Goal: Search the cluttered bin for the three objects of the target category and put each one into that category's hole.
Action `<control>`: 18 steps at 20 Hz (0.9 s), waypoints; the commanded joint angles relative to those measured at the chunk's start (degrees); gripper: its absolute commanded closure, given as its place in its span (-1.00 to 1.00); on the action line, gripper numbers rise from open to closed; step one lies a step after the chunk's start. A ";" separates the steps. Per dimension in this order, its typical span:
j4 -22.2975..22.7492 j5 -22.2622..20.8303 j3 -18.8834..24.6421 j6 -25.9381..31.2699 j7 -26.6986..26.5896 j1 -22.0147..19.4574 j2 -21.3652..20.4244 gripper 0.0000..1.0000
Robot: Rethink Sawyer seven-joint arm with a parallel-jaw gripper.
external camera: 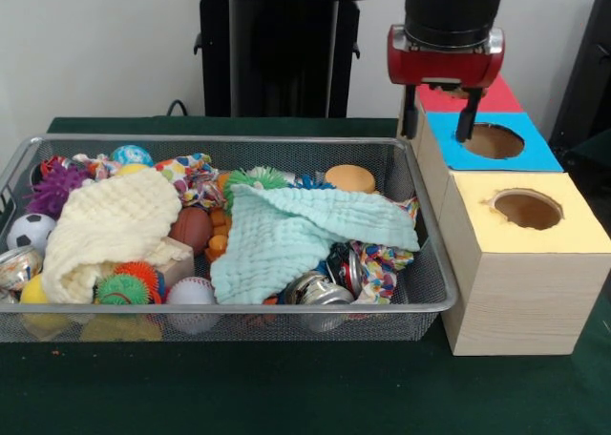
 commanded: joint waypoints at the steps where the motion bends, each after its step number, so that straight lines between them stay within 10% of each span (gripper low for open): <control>1: -3.48 -4.80 3.19 5.95 -2.39 -3.23 0.47 -1.00; 18: -1.44 -15.59 5.01 -6.81 -4.99 -9.34 5.14 -1.00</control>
